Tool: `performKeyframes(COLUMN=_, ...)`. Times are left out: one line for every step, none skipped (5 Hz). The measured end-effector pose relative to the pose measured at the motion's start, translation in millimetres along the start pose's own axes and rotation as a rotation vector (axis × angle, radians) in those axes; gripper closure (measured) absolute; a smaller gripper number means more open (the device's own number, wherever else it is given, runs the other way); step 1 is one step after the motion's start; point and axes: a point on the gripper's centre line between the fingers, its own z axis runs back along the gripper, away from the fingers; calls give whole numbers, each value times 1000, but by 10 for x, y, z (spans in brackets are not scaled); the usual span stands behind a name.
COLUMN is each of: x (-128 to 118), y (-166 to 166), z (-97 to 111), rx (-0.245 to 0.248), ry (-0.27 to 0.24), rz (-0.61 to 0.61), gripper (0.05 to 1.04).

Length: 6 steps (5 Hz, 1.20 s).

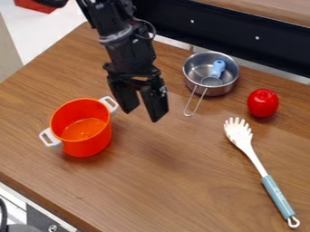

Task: Place the noodle spoon between the two pans

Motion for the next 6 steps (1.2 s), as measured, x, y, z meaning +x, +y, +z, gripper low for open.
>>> performKeyframes(x=101, y=-157, z=29, rx=10, ry=-73, rz=118, gripper=89)
performKeyframes(x=142, y=-446, z=-152, rx=-8, ry=-97, rz=272, gripper=89)
performKeyframes(x=199, y=-810, z=-275, rx=-44, ry=-106, rz=422, gripper=89)
performKeyframes(x=167, y=-1073, z=-455, rx=-67, ry=-21, rz=427, gripper=89)
performKeyframes(x=199, y=-1340, z=-680, rx=-75, ry=44, rz=565, gripper=89)
performKeyframes(x=265, y=-1515, z=-876, rx=-57, ry=-53, rz=608, gripper=89)
